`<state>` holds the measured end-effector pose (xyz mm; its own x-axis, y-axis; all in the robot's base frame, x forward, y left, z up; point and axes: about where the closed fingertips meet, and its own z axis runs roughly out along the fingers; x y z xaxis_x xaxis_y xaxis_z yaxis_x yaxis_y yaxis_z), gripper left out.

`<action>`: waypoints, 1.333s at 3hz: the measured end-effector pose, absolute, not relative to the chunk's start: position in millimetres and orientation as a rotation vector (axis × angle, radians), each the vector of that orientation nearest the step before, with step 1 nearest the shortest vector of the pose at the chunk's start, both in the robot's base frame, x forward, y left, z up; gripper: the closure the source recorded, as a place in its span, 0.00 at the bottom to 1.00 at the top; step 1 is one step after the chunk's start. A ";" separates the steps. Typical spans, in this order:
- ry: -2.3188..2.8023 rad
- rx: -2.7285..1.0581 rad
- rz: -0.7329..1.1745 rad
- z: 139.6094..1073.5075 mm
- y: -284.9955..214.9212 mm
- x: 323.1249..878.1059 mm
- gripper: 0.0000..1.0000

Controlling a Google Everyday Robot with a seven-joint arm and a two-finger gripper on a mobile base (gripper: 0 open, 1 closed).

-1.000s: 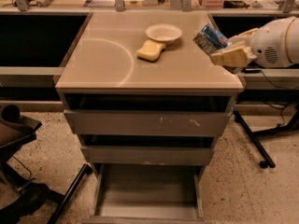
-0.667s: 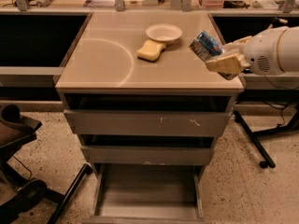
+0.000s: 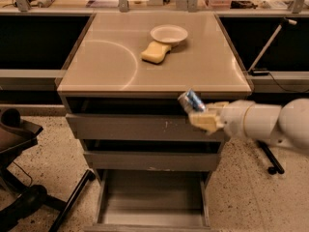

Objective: Place redbull can into bottom drawer

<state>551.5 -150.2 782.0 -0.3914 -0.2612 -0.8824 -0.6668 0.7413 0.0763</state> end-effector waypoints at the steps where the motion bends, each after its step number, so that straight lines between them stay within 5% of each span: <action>1: 2.175 -0.616 0.695 658.9 -127.1 511.2 1.00; 4: 2.237 -0.585 0.709 604.3 -114.0 487.9 1.00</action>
Offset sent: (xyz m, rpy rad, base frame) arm -0.0312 0.0183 -0.1009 0.0540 0.1986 -0.0103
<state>487.9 -114.0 604.3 -0.6472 -0.1971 -0.7364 -0.5856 0.7471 0.3146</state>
